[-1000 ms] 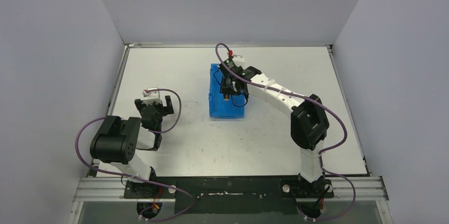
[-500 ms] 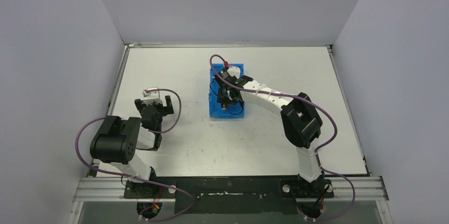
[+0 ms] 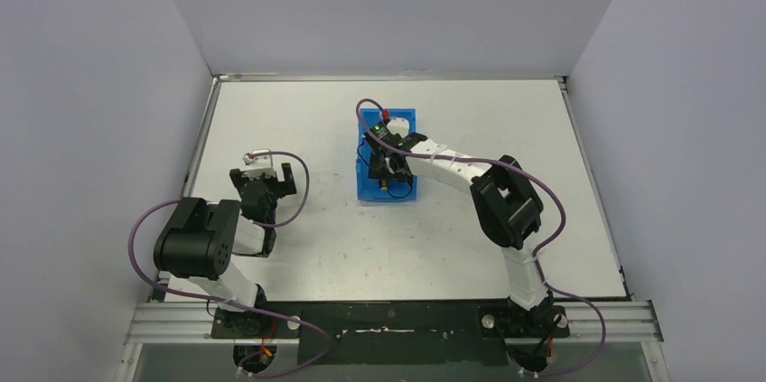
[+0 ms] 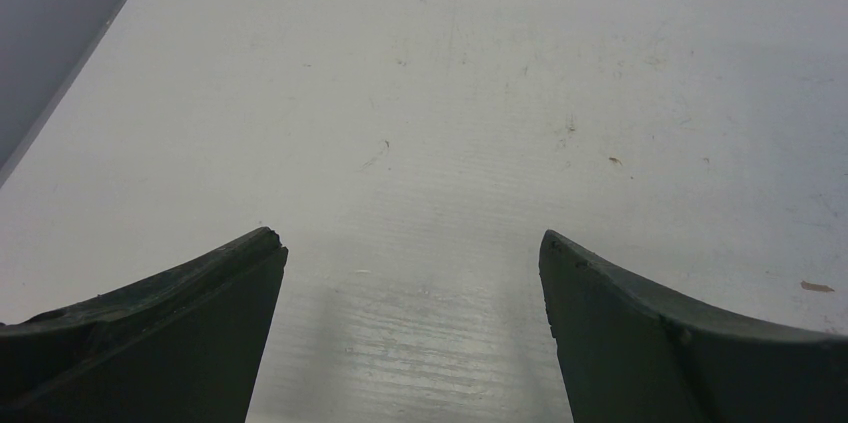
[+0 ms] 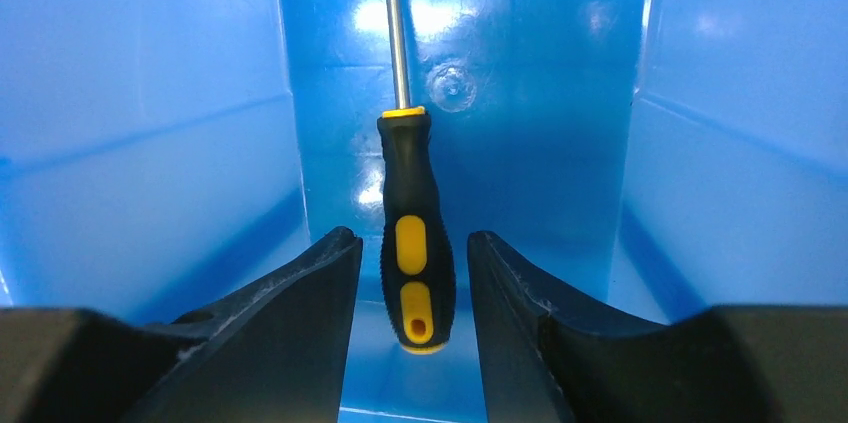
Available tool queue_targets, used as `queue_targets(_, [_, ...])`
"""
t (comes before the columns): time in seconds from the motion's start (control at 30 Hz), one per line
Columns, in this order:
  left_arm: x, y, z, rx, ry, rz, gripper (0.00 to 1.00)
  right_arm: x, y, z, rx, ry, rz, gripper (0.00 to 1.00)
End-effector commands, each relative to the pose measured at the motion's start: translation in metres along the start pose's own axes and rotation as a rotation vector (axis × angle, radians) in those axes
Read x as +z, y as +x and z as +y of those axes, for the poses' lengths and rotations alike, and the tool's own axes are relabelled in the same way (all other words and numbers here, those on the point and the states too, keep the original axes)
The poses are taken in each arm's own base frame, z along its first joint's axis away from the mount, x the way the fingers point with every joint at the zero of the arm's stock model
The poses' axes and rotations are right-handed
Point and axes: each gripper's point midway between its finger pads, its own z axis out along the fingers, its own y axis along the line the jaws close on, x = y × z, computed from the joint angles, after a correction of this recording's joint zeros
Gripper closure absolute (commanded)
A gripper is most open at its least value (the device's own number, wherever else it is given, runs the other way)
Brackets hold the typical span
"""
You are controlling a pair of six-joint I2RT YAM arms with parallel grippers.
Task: Put the screwdriver in the bin
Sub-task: Place the screwdriver in the bin.
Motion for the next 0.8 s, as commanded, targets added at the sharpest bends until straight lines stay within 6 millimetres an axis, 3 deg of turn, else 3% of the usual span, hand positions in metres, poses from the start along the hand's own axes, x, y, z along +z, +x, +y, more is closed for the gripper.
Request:
queue_targets(0.0, [0.003,-0.015,-0.001,-0.009,0.003,-0.048,0.03,-0.01,-0.026,0.009,0.006,-0.017,-0.088,0.54])
queue_targets(0.23, [0.003,-0.015,-0.002,-0.009,0.004,-0.049,0.03,-0.031,-0.051,0.011,-0.012,0.001,-0.155,0.53])
queue_targets(0.6, [0.003,-0.015,-0.001,-0.009,0.004,-0.048,0.03,-0.085,-0.102,0.017,-0.045,0.004,-0.281,0.53])
queue_targets(0.77, [0.003,-0.015,-0.002,-0.009,0.005,-0.048,0.03,-0.106,-0.118,0.016,-0.064,0.004,-0.323,0.39])
